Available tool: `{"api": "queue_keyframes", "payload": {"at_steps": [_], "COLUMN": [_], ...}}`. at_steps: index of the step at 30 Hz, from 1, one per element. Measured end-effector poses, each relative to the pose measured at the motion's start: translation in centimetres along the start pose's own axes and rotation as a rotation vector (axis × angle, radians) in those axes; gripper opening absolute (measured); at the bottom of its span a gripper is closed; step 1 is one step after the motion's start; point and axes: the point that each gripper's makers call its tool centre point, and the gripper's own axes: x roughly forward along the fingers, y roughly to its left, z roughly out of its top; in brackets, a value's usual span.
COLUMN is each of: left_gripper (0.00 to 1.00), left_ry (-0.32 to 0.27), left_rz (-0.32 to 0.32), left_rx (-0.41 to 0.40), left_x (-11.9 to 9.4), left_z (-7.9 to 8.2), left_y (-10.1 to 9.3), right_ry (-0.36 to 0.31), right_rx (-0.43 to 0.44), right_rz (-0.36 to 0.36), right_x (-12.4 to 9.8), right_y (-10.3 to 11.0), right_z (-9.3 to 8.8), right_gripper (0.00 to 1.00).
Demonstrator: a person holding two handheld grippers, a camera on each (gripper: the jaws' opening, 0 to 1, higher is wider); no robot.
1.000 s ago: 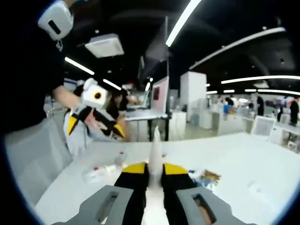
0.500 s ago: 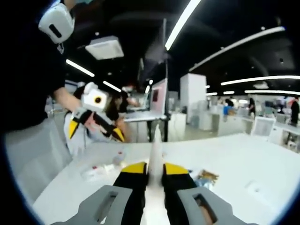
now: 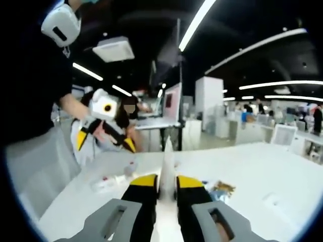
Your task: Arrange the skincare products in the storage area until every visible bottle or jar stands upright without overlapping.
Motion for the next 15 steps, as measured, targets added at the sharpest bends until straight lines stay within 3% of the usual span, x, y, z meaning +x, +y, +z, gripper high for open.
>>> {"api": "queue_keyframes", "payload": {"at_steps": [15], "left_gripper": [0.95], "left_ry": [-0.007], "left_rz": [-0.001], "left_rx": [-0.004], "left_x": [-0.22], "left_z": [0.12], "left_y": [-0.14], "right_ry": [0.027], "right_rx": [0.014], "right_rz": [-0.009], "right_x": [0.15], "right_y": [0.04], "right_z": [-0.19], "right_gripper": [0.12]}}
